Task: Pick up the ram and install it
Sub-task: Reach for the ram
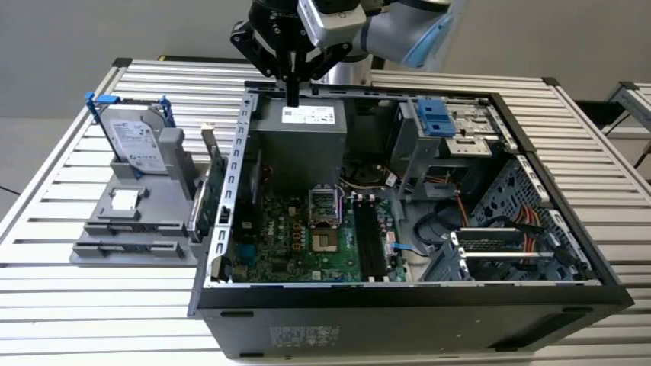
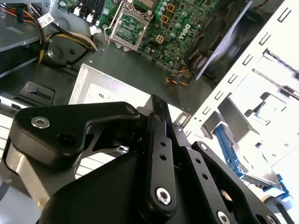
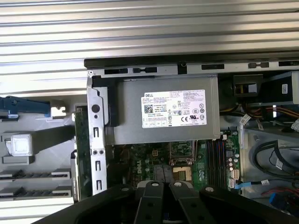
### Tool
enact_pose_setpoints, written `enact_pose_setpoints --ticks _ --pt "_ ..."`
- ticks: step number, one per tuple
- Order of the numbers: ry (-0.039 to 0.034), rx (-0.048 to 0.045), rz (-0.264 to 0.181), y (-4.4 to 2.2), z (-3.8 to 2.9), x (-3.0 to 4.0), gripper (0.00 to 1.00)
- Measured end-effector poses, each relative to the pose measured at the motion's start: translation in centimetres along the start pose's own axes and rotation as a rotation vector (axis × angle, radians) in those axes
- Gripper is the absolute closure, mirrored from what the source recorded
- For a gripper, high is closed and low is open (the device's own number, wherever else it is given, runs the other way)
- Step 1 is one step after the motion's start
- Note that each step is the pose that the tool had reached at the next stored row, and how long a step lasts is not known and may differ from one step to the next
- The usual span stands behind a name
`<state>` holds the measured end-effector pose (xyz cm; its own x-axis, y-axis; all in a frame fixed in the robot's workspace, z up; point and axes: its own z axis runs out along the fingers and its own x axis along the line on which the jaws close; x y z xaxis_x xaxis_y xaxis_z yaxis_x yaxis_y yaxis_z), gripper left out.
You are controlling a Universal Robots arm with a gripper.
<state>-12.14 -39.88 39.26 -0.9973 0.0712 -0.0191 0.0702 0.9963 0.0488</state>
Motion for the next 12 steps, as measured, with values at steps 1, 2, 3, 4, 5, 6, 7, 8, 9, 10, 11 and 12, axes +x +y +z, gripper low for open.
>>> enact_pose_setpoints --ticks 1,2,3,4,5,6,7,8,9,10,11,12 --pt "0.0 0.0001 0.0 -0.01 -0.01 0.1 1.0" --pt "0.0002 0.0003 0.0 -0.02 -0.02 0.27 1.0" --pt "0.0001 0.0001 0.0 -0.03 -0.02 0.42 1.0" --pt "0.0 0.0 0.0 -0.04 -0.01 0.52 1.0" --pt "0.0001 -0.0001 0.0 -0.04 -0.02 0.6 1.0" --pt "0.0001 -0.0001 0.0 -0.05 -0.02 0.66 1.0" --pt "0.0001 -0.0001 0.0 -0.05 -0.02 0.72 1.0" --pt "0.0001 -0.0001 0.0 -0.06 -0.02 0.8 1.0" --pt "0.0001 -0.0002 0.0 -0.06 -0.02 0.87 1.0" --pt "0.0001 -0.0002 0.0 -0.07 -0.02 0.97 1.0" --pt "0.0002 -0.0001 0.0 -0.08 -0.03 1.1 1.0" --pt "0.0001 -0.0001 0.0 -0.09 -0.04 1.25 1.0"
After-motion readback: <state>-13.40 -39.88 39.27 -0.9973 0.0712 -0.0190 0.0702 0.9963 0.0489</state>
